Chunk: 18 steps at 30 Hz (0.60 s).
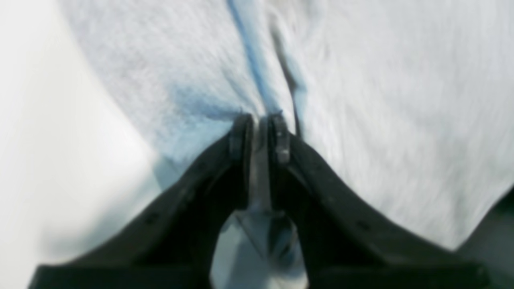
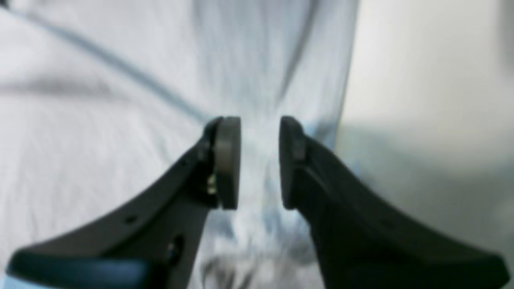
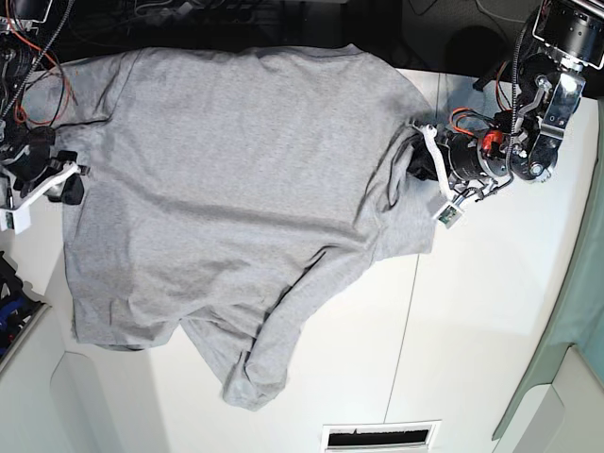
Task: Layout the t-shirt on the table in an organized manner, then fold the t-shirt properly
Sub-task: 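Slide the left gripper along the shirt side toward the hem, smoothing it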
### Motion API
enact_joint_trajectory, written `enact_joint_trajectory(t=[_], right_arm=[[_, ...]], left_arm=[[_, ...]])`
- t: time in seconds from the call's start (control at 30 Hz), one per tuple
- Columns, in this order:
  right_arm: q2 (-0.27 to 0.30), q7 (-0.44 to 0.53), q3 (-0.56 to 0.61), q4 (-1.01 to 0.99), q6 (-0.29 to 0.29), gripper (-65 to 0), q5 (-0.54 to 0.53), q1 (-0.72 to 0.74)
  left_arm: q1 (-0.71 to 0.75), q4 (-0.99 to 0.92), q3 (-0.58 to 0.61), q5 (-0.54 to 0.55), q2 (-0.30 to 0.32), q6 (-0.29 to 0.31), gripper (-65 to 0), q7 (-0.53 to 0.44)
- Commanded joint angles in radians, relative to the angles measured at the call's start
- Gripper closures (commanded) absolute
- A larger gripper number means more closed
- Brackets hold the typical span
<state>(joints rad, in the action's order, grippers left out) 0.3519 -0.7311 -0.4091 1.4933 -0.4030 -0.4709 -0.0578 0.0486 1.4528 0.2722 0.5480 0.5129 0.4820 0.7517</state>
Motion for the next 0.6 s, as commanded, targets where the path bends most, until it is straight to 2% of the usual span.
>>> enact_joint_trajectory(t=[0.0, 0.1, 0.2, 0.27, 0.33, 0.37, 0.47, 0.57], right_arm=[[0.016, 0.017, -0.009, 0.019, -0.004, -16.0, -0.008, 0.016], [0.011, 0.029, -0.008, 0.016, -0.004, -16.1, -0.008, 0.04], [0.01, 0.039, -0.008, 0.0, -0.004, -16.1, -0.008, 0.068], [0.011, 0.041, -0.008, -0.024, -0.005, -17.3, -0.007, 0.093], [0.01, 0.051, -0.008, -0.053, -0.004, -20.5, -0.007, 0.114], [0.011, 0.06, -0.008, -0.074, -0.004, -22.5, -0.004, 0.126], [0.01, 0.099, -0.008, -0.153, -0.004, -27.6, -0.001, 0.156], [-0.004, 0.135, -0.008, -0.243, -0.004, -28.3, 0.044, 0.188]], left_arm=[[-0.045, 0.028, -0.012, -0.008, 0.014, -0.013, -10.9, -0.025], [-0.116, 0.01, -0.011, -0.062, 0.007, -0.06, -10.9, -0.128], [-0.201, -0.053, -0.011, -0.136, -0.031, -0.079, -11.7, -0.196], [-0.27, -0.122, -0.011, -0.153, -0.071, -0.078, -19.1, -0.206], [-0.342, -0.206, -0.011, -0.152, -0.114, -0.077, -29.4, -0.217], [-0.378, -0.255, -0.011, -0.152, -0.139, -0.076, -32.5, -0.23], [-0.471, -0.414, -0.011, -0.16, -0.211, -0.067, -33.1, -0.305], [-0.546, -0.591, -0.011, -0.229, -0.273, -0.067, -33.1, -0.424]])
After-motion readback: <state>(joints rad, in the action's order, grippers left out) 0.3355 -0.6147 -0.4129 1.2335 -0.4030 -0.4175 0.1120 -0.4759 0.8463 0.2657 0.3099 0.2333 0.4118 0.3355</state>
